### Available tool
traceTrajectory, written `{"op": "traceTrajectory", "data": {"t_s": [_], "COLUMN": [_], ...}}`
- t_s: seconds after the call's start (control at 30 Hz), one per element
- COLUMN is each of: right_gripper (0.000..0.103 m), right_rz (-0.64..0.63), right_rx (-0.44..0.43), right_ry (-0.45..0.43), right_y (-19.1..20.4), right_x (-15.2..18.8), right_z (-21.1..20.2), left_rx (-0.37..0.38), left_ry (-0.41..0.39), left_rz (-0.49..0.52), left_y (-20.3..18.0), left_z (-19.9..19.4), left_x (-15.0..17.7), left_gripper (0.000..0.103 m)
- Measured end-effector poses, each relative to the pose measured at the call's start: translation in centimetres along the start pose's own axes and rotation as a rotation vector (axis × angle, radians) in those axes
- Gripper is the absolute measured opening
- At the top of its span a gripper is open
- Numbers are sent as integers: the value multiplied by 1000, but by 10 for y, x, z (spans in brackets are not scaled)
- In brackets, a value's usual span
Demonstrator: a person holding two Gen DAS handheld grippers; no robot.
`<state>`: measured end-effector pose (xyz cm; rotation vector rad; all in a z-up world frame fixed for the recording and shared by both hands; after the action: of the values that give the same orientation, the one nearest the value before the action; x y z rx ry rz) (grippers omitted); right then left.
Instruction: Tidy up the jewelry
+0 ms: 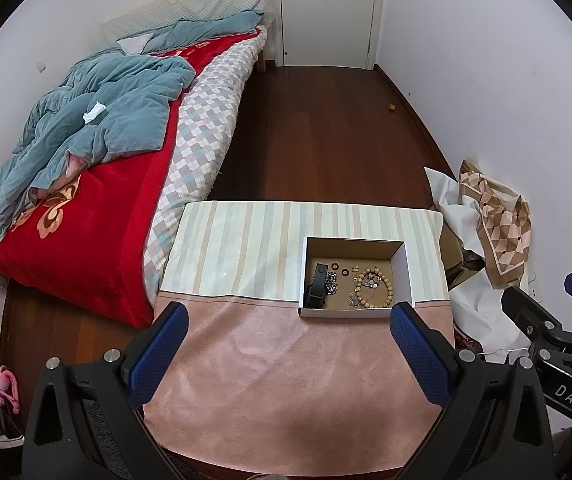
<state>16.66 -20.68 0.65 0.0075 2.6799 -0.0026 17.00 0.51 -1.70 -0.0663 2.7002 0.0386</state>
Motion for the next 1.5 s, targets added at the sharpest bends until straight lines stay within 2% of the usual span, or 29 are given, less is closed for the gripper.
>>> {"op": "traceTrajectory", "data": {"t_s": [1.5], "right_gripper": [103], "right_rz": [-6], "right_rx": [12], "right_ry": [-6], "right_y": [-10], "right_x": [-3], "right_z": [-5], "left_rx": [-23], "left_ry": [-29], "left_rz": [10], "left_y": [-4], "left_z": [-9], "left_x": [1], "left_gripper": [103]}}
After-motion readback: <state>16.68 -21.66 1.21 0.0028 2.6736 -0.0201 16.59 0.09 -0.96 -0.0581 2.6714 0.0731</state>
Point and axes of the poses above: each gripper's, at about its wrist camera, not at the fingertips, and z roughly the way its jaws point, y to its left, x to its underside, the point moved 2 cm from there along z, roughly the way its jaws point, and after that the axes turned 5 degrees about y, right-handed, at the moved point
